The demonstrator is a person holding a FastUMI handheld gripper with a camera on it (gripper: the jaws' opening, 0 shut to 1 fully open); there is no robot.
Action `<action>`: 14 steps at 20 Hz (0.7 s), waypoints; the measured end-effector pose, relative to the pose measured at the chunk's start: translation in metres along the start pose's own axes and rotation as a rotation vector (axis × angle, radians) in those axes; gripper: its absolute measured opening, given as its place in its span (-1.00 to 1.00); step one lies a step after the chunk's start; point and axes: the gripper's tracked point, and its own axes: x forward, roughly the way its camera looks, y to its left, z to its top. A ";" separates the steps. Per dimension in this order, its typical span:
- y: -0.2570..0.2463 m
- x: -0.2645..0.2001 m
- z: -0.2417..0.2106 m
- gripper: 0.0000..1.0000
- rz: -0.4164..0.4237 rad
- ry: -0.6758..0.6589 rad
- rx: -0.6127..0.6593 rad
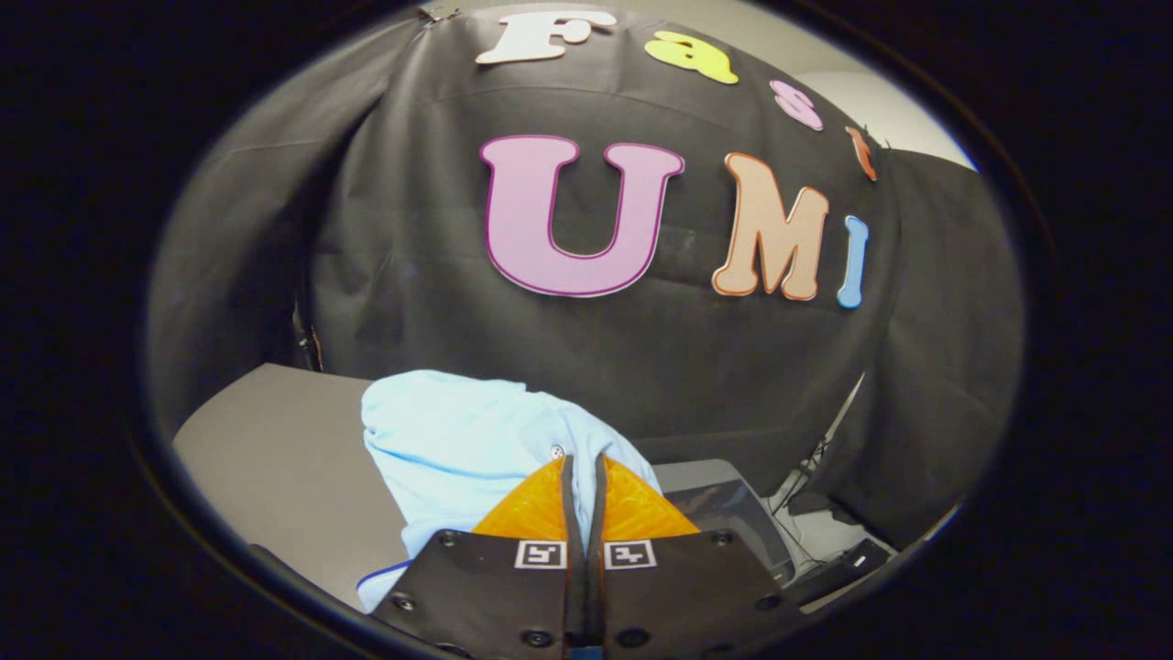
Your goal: Put the clothes into the washing machine and then close the washing machine lid.
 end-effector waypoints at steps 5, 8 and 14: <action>-0.029 0.010 0.005 -0.99 -0.027 -0.015 0.005; -0.051 0.017 0.007 -0.99 -0.043 -0.025 0.012; -0.103 0.028 0.003 -0.99 -0.090 -0.024 0.018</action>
